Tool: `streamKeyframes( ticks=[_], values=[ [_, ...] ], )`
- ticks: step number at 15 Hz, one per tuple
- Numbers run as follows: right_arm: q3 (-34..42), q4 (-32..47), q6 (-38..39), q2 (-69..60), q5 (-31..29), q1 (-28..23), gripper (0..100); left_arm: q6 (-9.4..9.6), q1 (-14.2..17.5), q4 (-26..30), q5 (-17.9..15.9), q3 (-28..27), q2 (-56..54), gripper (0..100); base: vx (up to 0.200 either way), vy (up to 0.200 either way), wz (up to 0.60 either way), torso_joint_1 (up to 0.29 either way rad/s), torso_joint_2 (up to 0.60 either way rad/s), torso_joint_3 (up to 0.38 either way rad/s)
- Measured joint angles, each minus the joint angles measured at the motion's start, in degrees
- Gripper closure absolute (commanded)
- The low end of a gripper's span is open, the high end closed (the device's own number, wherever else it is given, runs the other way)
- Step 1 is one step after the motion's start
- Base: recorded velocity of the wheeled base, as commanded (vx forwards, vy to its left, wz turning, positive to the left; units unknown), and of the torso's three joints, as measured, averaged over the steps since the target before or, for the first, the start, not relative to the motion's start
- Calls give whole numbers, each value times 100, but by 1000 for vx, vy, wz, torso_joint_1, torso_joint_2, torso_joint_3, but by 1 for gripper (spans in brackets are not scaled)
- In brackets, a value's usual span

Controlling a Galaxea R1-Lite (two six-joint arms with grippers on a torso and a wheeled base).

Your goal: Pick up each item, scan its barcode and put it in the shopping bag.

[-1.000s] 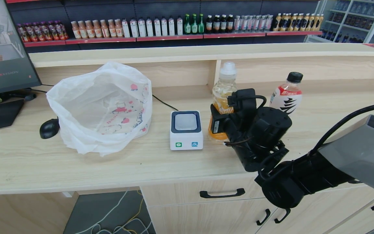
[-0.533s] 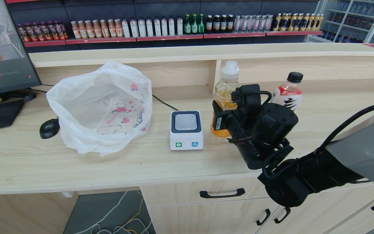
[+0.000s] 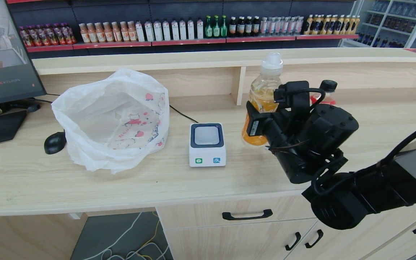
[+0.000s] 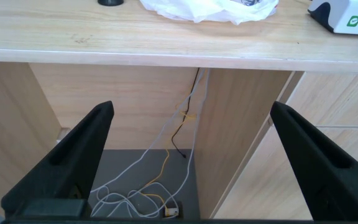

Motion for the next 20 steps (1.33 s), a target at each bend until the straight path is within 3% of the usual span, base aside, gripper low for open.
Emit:
streamKeyframes(
  ticks=[7,15,20],
  values=[
    [1218,0,9,-1136,24,74,100,2,0,0,0,0,0,0,0,0,0,0,0,0],
    [2855,35,235,-3265,72,271,100,0,0,0,2,0,0,0,0,0,0,0,0,0],
    [4167,121,239,-4389,46,279,100,0,0,0,2,0,0,0,0,0,0,0,0,0]
  ],
)
